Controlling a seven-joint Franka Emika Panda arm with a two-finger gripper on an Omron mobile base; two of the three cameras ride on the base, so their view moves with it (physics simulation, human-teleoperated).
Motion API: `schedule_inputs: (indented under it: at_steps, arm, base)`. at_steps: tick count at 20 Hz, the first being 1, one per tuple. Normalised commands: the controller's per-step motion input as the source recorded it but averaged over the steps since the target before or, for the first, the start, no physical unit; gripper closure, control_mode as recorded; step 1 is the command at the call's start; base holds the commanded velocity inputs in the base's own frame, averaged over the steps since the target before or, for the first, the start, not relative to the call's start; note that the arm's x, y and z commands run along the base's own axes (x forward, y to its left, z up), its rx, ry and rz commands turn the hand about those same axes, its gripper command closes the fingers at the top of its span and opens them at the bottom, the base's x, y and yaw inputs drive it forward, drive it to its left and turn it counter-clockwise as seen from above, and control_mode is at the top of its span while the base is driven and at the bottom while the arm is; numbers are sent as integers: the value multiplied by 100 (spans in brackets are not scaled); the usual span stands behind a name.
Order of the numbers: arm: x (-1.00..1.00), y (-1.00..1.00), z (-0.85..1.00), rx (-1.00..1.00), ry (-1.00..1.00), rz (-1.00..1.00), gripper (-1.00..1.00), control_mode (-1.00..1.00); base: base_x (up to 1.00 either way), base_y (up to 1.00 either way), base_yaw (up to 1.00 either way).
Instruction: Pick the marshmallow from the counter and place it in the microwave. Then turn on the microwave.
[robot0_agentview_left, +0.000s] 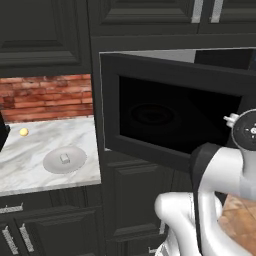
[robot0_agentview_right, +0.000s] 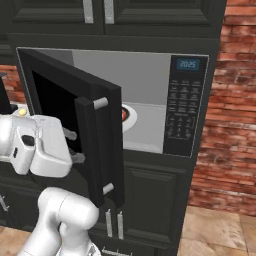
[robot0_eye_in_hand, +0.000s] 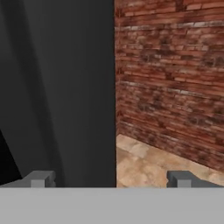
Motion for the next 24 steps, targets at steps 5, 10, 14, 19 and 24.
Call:
schedule_inputs:
  at_steps: [5, 10, 14, 19, 24]
  arm:
    - [-84, -12, -19, -17, -21, 0, -100, -100]
    - [-77, -5, -21, -19, -20, 0, -100, -100]
    - [-77, -13, -16, -16, -17, 0, -100, -100]
    - [-61, -33, -9, -10, -11, 7, -100, -100]
    - [-26, -52, -11, -2, -2, 22, -100, -100]
  base:
    - [0, 0, 0]
    - [0, 0, 0]
    - [0, 0, 0]
    - [0, 0, 0]
    - [0, 0, 0]
